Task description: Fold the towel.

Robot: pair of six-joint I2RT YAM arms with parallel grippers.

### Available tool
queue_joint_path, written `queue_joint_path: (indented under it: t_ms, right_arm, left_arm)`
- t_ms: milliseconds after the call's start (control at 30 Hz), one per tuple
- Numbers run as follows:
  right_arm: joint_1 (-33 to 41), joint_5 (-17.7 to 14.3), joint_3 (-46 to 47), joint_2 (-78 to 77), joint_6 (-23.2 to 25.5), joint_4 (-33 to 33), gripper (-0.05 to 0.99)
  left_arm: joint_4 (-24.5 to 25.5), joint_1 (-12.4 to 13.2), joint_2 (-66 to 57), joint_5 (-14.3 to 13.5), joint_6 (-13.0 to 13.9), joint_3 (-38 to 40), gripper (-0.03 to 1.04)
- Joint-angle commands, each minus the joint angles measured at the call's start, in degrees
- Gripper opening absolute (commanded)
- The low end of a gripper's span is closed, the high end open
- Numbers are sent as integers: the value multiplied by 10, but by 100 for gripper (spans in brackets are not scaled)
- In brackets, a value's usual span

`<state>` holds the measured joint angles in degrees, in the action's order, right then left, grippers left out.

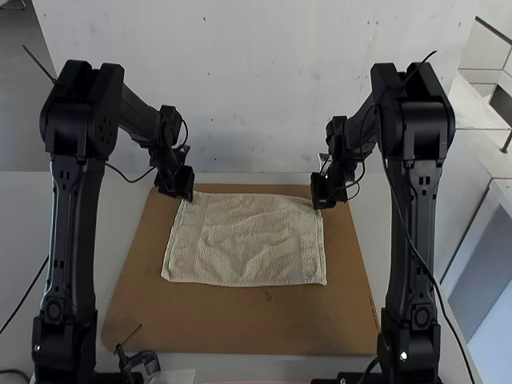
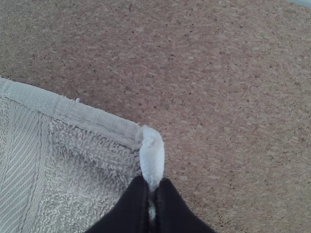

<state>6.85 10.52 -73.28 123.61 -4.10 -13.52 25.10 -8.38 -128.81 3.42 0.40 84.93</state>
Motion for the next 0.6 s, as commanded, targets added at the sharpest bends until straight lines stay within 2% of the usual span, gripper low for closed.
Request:
queue_joint_path:
  t_ms: [0, 300, 400, 500, 567]
  right_arm:
    - [2, 9, 16, 4, 2, -4, 2]
    - [4, 9, 16, 4, 3, -5, 2]
    - [4, 9, 17, 4, 3, -5, 2]
    - [3, 9, 19, 4, 4, -3, 2]
    - [2, 9, 22, 4, 3, 0, 2]
  left_arm:
    - [4, -26, -6, 63, -17, 5, 56]
    - [2, -47, -6, 63, -26, 12, 55]
    - [-1, -49, -7, 63, -30, 15, 44]
    - [-3, -49, -8, 62, -28, 15, 43]
    - [-5, -44, -13, 60, -28, 15, 34]
